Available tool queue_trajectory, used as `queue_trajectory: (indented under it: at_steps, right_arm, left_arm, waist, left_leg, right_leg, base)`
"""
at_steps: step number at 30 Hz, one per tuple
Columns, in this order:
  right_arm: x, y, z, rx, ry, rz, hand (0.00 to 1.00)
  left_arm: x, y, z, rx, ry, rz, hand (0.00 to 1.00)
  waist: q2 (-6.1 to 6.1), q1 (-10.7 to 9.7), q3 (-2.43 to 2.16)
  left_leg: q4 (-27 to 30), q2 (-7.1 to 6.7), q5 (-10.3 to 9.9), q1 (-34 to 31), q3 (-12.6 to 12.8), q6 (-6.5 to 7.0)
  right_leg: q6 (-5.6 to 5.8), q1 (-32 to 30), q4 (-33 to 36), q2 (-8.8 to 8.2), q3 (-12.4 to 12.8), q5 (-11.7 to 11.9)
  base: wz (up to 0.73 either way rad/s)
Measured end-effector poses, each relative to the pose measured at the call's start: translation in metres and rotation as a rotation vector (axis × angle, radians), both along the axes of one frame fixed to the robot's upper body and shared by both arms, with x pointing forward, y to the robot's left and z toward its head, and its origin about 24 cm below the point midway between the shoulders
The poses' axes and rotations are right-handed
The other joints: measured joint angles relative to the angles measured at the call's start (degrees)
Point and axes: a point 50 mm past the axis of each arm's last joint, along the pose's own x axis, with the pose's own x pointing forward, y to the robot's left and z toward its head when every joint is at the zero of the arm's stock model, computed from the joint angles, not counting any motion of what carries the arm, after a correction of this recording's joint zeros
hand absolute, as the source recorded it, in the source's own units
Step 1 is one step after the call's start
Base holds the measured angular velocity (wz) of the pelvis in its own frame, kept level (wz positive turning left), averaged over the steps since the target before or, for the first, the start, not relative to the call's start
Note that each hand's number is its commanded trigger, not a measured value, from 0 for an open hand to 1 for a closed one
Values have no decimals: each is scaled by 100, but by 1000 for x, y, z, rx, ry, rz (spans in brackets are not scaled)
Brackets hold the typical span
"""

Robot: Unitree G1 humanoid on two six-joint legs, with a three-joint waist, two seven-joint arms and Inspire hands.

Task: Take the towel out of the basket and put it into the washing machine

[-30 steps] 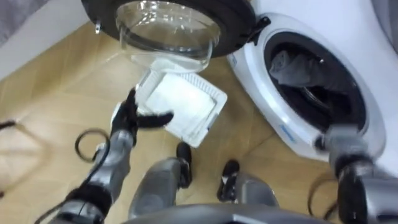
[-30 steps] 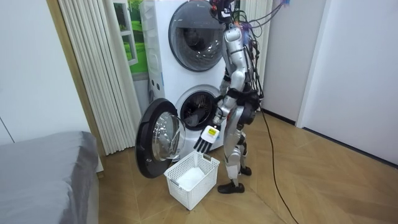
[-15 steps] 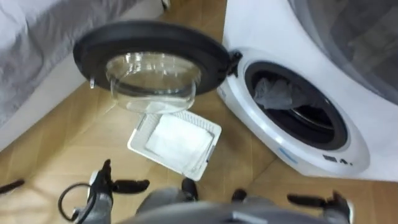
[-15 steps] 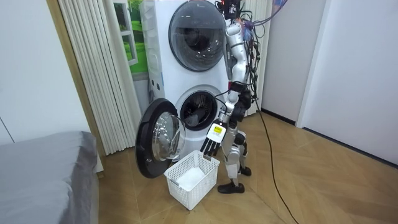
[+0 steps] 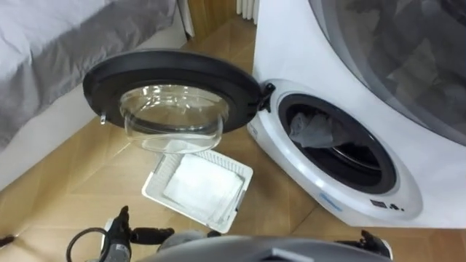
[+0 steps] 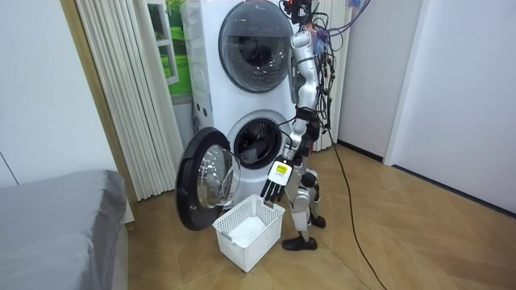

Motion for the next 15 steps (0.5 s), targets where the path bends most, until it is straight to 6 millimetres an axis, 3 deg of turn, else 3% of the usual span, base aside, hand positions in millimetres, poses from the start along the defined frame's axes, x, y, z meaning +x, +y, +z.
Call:
queue_trajectory:
  at_steps: [11,15]
  right_arm:
    - [2,1,0,28,-7,10,0]
    - [5,1,0,52,-24,23,0]
  left_arm:
    - [2,1,-1,20,26,-47,0]
    - [3,2,-1,-4,25,-34,0]
  waist:
    - [38,-130,9]
    - [55,-132,16]
  left_leg:
    - [21,-2,-42,182,-77,1]
    - [32,5,-76,308,-93,-5]
  right_leg:
    - [14,172,6,8,40,-8]
    - [13,252,11,34,159,-8]
  base:
    - [-2]
    - [-10]
